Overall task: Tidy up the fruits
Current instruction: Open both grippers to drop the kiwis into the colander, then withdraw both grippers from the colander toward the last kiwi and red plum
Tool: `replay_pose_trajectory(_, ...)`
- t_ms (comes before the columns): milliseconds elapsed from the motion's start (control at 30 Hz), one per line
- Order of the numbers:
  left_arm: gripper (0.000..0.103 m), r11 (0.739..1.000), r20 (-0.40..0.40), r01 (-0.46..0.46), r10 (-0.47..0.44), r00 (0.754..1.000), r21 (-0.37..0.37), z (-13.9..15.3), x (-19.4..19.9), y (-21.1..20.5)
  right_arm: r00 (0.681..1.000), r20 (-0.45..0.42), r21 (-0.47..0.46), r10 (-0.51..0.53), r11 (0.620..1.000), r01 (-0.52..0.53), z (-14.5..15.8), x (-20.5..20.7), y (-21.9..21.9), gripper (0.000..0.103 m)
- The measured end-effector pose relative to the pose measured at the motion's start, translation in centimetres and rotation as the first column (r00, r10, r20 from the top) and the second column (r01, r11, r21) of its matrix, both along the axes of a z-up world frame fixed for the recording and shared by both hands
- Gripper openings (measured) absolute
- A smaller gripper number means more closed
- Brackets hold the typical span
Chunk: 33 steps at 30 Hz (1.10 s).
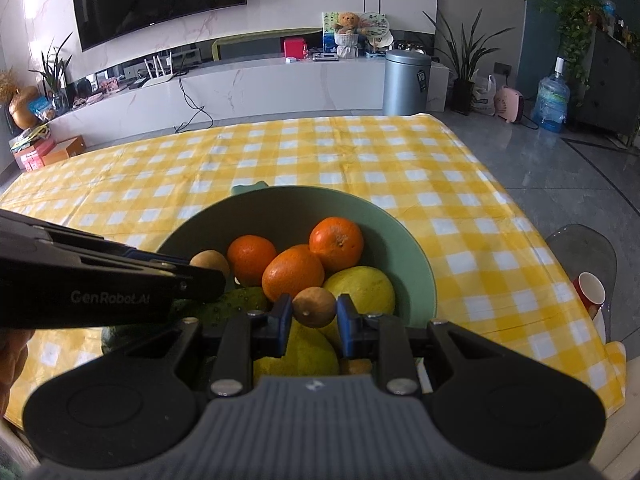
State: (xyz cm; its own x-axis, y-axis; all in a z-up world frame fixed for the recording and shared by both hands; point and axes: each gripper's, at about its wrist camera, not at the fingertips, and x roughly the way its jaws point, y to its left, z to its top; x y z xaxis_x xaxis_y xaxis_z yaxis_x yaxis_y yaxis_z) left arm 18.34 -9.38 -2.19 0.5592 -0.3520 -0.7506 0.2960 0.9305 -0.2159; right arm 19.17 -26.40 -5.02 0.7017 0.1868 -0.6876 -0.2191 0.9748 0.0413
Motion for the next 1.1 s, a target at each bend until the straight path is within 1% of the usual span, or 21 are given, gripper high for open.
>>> replay_pose_trajectory(333,0.027,1.000,0.005,-0.002,0.002,1.000,-0.017,-0.2,0.0,0.1,1.000,-0.006,-0.001,-0.011,1.000,0.011,-0.2,0.2,0.0,0.022)
replay_pose_trajectory(367,0.029,1.000,0.003,-0.002,0.002,1.000,-0.019,-0.1,-0.1,0.1,1.000,-0.006,-0.002,-0.011,1.000,0.011,-0.1,0.2,0.0,0.025)
replay_pose_trajectory(400,0.029,1.000,0.003,-0.005,0.006,1.000,-0.022,0.0,-0.1,0.2,1.000,-0.005,-0.003,-0.013,1.000,0.013,-0.1,0.2,0.0,0.031)
replay_pose_trajectory(467,0.040,0.999,0.006,-0.014,0.014,1.000,-0.035,0.2,-0.2,0.5,1.000,-0.002,-0.007,-0.021,1.000,0.021,-0.1,0.1,0.0,0.036)
replay_pose_trajectory(500,0.042,0.999,0.009,-0.016,0.017,1.000,-0.045,0.4,-0.3,0.6,1.000,0.001,-0.004,-0.020,1.000,0.020,-0.1,0.1,0.0,0.040)
replay_pose_trajectory(700,0.042,0.997,0.033,-0.053,0.055,0.998,-0.057,1.7,-1.2,1.6,0.998,0.044,0.013,-0.034,0.999,0.033,0.4,-0.5,-0.3,0.052)
replay_pose_trajectory(767,0.043,0.996,0.054,-0.061,0.065,0.996,-0.065,2.3,-1.8,2.0,0.997,0.060,0.027,-0.044,0.999,0.042,0.7,-0.7,-0.6,0.056)
replay_pose_trajectory(900,0.045,0.996,0.083,-0.080,0.083,0.993,-0.042,3.4,-2.9,2.7,0.995,0.086,0.034,-0.051,0.998,0.049,1.0,-1.1,-0.7,0.067)
replay_pose_trajectory(1000,0.045,0.996,0.100,-0.090,0.091,0.991,-0.010,4.3,-3.7,3.4,0.993,0.097,0.025,-0.061,0.998,0.059,1.2,-1.2,-0.5,0.067)
replay_pose_trajectory(1100,0.045,0.995,0.112,-0.100,0.101,0.989,-0.013,5.1,-4.5,4.7,0.989,0.130,0.012,-0.075,0.997,0.074,1.6,-1.9,-0.4,0.068)
